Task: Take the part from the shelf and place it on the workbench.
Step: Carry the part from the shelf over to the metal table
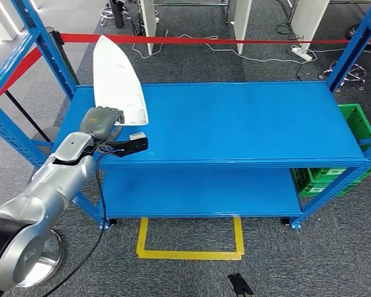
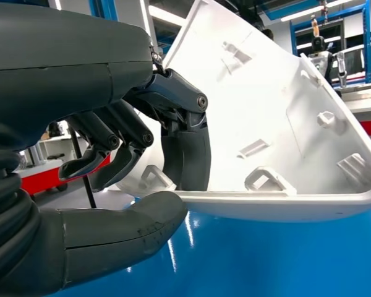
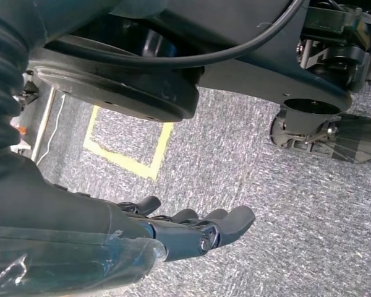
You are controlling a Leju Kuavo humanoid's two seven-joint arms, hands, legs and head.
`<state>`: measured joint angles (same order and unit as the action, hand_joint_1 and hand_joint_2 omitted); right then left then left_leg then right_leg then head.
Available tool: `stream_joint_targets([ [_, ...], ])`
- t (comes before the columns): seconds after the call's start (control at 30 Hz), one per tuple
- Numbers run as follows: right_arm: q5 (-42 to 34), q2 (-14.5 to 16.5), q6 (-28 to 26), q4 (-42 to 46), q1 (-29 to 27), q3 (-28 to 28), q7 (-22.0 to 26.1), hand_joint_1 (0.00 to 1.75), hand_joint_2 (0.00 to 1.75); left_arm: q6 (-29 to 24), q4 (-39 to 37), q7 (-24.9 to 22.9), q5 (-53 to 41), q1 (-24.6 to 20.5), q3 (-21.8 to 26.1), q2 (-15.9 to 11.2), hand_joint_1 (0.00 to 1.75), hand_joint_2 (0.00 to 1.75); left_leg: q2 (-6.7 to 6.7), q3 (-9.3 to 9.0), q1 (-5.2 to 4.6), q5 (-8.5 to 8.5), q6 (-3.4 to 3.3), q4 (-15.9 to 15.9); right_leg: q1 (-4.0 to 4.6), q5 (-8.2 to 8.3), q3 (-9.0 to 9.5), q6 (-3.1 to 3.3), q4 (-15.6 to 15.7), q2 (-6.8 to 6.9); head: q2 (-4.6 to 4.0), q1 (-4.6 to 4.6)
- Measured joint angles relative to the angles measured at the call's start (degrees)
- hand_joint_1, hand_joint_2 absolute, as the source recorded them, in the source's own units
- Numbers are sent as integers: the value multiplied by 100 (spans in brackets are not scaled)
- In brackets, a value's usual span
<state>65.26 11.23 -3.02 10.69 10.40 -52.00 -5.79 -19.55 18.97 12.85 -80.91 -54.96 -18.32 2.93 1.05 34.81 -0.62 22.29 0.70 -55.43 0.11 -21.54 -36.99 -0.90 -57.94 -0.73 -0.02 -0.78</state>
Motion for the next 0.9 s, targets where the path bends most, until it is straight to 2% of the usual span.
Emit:
stream_joint_targets([
  [0.37, -9, 0, -15, 0, -60, -87, 80, 0, 175, -301, 205, 208, 193, -1, -199, 41, 175, 175, 0, 0, 0, 0, 0, 0, 0, 0, -1, 0, 0, 1, 0, 0],
  [0.53, -15, 0, -20, 0, -106, -162, 138, 0, 175, -449, 538, 279, 243, 0, -516, 128, 175, 175, 0, 2, -4, 1, -2, 0, -4, 0, 0, -1, 0, 1, 0, -1],
  [0.9, -15, 0, -58, 0, -134, -259, 159, 0, 175, -693, 1057, 105, 458, 6, -1176, 196, 175, 175, 0, 2, -5, 1, -7, 0, -5, 1, -1, -3, 0, 1, 0, -1],
])
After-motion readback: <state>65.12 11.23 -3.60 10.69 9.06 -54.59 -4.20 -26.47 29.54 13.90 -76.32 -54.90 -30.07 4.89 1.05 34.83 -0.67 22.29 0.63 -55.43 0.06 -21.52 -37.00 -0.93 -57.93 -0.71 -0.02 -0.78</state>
